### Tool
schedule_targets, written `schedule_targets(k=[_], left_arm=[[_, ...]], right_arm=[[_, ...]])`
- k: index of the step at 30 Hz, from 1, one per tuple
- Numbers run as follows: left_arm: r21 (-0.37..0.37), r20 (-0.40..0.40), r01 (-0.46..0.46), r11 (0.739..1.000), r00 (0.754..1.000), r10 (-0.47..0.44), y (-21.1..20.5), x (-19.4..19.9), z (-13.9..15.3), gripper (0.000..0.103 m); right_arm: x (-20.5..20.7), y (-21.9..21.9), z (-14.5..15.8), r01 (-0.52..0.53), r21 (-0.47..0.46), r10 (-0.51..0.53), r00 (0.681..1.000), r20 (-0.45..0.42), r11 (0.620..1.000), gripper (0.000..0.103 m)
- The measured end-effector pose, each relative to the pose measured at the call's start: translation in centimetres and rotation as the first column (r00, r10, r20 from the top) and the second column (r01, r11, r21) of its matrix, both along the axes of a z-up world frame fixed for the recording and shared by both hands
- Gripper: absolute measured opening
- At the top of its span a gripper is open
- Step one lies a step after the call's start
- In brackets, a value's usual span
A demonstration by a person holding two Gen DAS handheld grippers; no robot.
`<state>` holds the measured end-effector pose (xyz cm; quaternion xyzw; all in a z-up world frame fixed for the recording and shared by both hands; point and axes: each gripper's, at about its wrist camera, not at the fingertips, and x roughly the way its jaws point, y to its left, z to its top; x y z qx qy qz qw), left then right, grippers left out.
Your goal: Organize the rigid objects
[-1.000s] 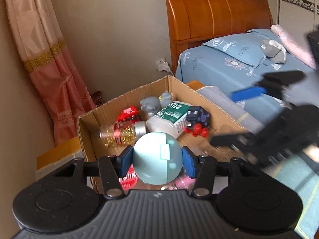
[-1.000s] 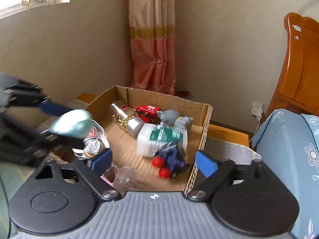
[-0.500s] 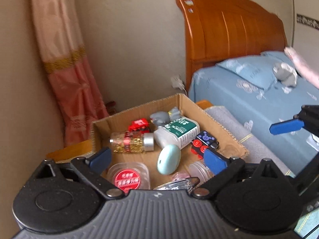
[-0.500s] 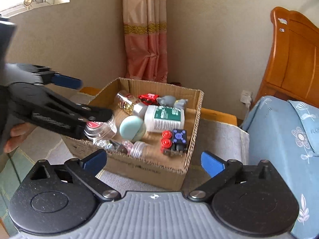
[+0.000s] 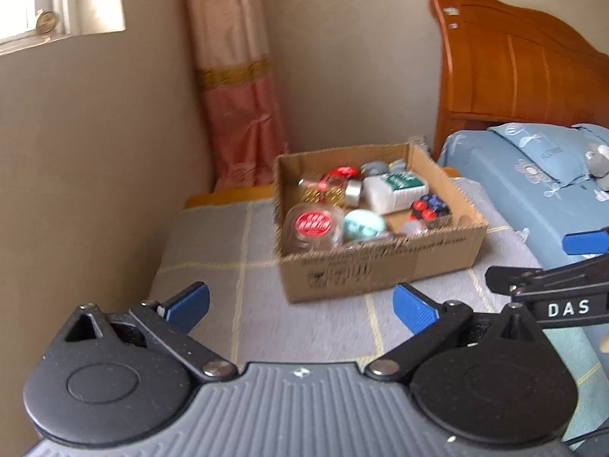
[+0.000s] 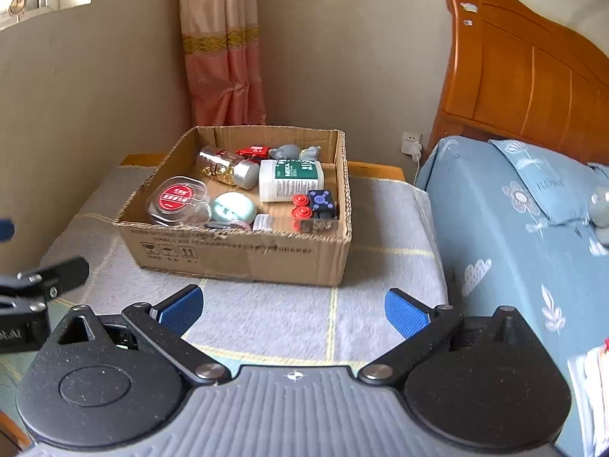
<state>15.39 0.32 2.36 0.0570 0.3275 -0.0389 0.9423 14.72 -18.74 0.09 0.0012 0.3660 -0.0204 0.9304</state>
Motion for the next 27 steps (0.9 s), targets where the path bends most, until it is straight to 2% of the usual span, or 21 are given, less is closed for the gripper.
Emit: schedule_targets(k=[3, 10, 27], left_arm=[[0.008, 0.012, -0.035, 0.999, 0.999, 0.035, 0.3, -1.0, 0.4, 0.102], [0.015, 0.044, -0.045, 0.999, 0.998, 0.044, 0.0, -2.5, 1.3, 0.102], [0.020, 0.042, -0.050, 0.999, 0.998, 0.049, -0.5, -3.3, 1.6, 0.102]], right_arm=[[-1.2, 0.4, 0.5, 0.009, 0.006, -0.009, 1.000, 0.021, 1.000, 0.103], [-2.8, 1.0, 1.4, 0.030, -0.008, -0.030, 0.998, 0.057, 1.000, 0.103], [-3.1, 1.0, 1.4, 0.032, -0.001, -0.032, 0.997, 0.069, 0.999, 0.103]])
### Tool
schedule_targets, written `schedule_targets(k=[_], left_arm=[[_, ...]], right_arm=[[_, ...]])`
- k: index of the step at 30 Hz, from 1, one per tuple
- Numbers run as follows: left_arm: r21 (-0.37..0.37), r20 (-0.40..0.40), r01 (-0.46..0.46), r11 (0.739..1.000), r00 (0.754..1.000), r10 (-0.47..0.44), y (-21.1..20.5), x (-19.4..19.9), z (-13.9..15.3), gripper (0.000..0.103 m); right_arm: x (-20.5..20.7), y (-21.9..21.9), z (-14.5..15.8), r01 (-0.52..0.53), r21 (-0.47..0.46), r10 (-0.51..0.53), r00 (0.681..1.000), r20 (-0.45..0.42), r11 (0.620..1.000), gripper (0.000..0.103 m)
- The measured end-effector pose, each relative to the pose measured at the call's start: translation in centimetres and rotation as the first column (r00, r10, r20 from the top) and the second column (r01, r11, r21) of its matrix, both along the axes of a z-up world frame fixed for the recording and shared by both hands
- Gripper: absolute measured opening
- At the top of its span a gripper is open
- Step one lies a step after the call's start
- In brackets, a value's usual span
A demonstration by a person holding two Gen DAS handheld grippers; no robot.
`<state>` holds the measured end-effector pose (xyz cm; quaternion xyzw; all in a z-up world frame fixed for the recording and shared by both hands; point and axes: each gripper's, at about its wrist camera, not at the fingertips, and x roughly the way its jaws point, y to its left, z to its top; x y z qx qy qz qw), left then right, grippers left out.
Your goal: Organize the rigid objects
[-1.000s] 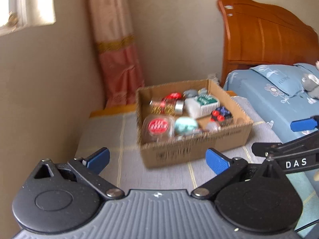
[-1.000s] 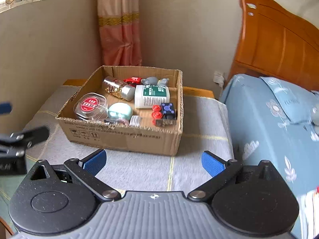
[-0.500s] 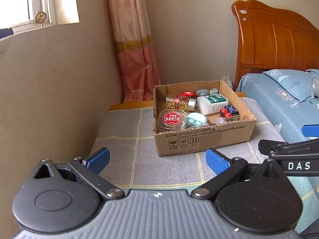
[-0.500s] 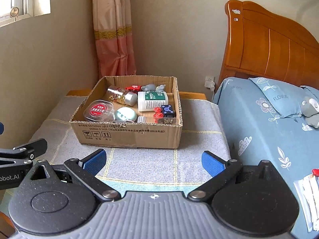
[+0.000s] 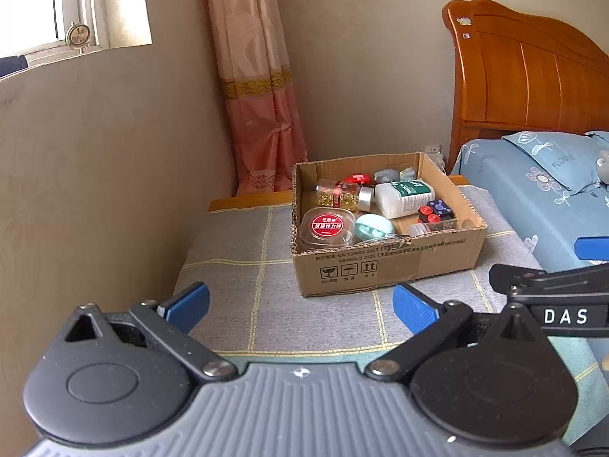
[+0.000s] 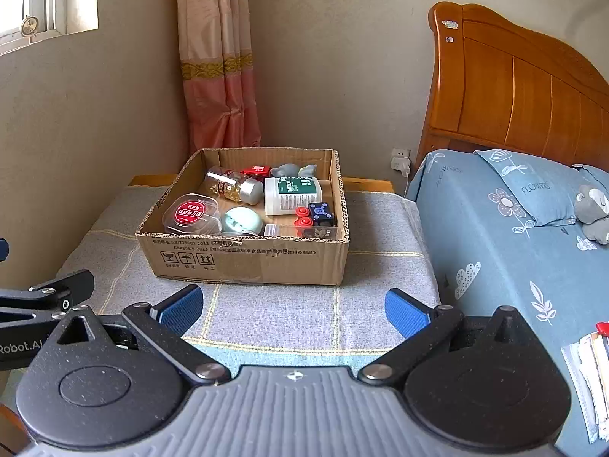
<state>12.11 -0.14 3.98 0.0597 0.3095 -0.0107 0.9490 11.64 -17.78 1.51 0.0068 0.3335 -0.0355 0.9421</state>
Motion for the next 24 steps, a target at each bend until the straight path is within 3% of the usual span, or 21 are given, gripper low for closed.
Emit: schedule_targets(k=[24], left_arm=[[-0.009, 0.003, -0.003, 1.000, 1.000, 0.003, 0.08, -0.04, 0.20, 0.102]], right_arm=[[-0.19, -0.24, 0.45, 0.001, 0.000, -0.001, 1.000, 0.016, 1.000, 0.103]])
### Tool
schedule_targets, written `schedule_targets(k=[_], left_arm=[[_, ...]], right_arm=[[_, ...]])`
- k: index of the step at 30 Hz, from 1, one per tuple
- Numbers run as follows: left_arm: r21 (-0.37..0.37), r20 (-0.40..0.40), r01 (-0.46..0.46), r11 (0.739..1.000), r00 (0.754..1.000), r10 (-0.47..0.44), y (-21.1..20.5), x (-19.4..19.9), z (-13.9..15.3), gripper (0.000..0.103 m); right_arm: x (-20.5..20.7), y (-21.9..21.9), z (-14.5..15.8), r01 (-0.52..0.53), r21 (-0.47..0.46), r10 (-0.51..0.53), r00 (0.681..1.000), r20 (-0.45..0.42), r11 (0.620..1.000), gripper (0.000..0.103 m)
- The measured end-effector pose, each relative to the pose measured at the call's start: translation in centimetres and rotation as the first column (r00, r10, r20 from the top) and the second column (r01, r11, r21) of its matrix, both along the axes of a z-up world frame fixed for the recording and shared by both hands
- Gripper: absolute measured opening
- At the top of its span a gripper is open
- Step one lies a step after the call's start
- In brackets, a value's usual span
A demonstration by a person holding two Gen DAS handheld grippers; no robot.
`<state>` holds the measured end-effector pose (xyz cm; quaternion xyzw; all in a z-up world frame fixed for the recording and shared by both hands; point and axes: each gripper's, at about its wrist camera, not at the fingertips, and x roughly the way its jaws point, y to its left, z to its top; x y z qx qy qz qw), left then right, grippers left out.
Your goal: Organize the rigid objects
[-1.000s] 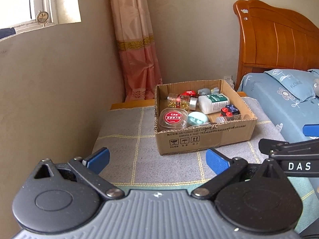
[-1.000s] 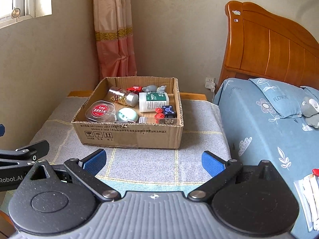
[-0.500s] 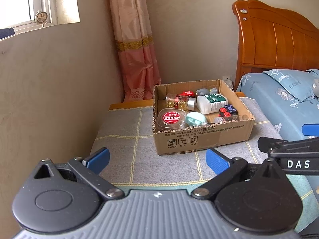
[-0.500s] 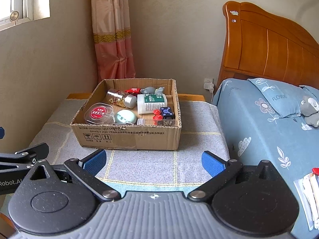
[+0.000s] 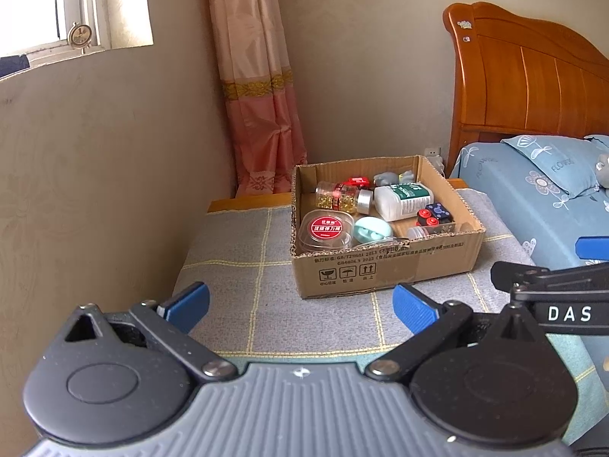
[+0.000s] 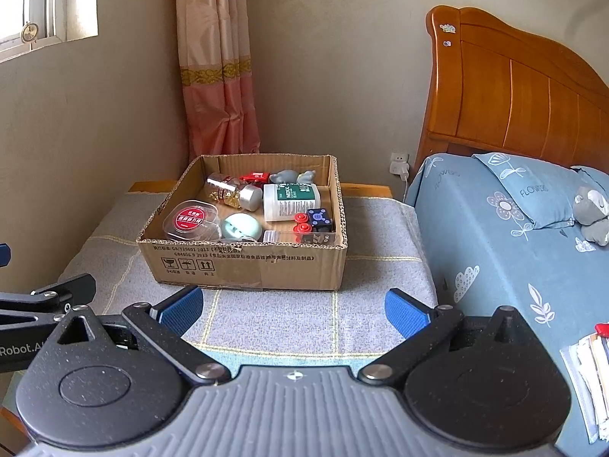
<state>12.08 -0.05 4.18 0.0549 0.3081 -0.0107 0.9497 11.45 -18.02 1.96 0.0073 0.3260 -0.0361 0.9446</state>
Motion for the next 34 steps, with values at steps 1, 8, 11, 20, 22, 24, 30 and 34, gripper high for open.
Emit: schedule_targets(k=[1, 8, 11, 20, 22, 24, 30, 34], left_arm=[[0.000, 0.000, -0.001, 1.000, 1.000, 0.001, -0.06, -0.03, 0.02, 0.102], [0.000, 0.001, 0.001, 1.000, 1.000, -0.001, -0.08, -0.06, 0.05, 0.102], [0.001, 0.002, 0.002, 1.000, 1.000, -0.002, -0.18, -0.05, 0.08, 0.102], [0.000, 0.002, 0.003, 1.000, 1.000, -0.003, -0.17, -0.04, 0.15, 0.102], [0.000, 0.003, 0.002, 1.000, 1.000, -0.002, -0.19, -0.02, 0.18, 0.102], [-0.001, 0.004, 0.003, 1.000, 1.000, -0.003, -0.18, -0.07, 0.24, 0.102], [-0.003, 0.003, 0.001, 1.000, 1.000, -0.001, -0.18, -0.14, 0.25, 0.102], [-0.006, 0.003, 0.002, 1.000, 1.000, -0.002, -0.15, -0.27, 0.32, 0.102]], right_arm=[[-0.02, -0.02, 0.03, 0.000, -0.001, 0.000, 1.000, 0.001, 1.000, 0.103], [-0.18, -0.16, 0.09, 0.001, -0.002, -0.001, 1.000, 0.005, 1.000, 0.103], [-0.26, -0.13, 0.12, 0.003, -0.003, -0.003, 1.000, 0.008, 1.000, 0.103], [-0.26, -0.13, 0.17, 0.002, -0.003, -0.002, 1.000, 0.009, 1.000, 0.103], [-0.24, -0.10, 0.20, 0.002, -0.004, -0.002, 1.000, 0.010, 1.000, 0.103], [-0.22, -0.06, 0.22, 0.003, -0.004, -0.003, 1.000, 0.011, 1.000, 0.103], [-0.20, -0.06, 0.22, 0.002, -0.005, -0.002, 1.000, 0.011, 1.000, 0.103], [-0.24, -0.06, 0.24, 0.002, -0.004, -0.002, 1.000, 0.013, 1.000, 0.103]])
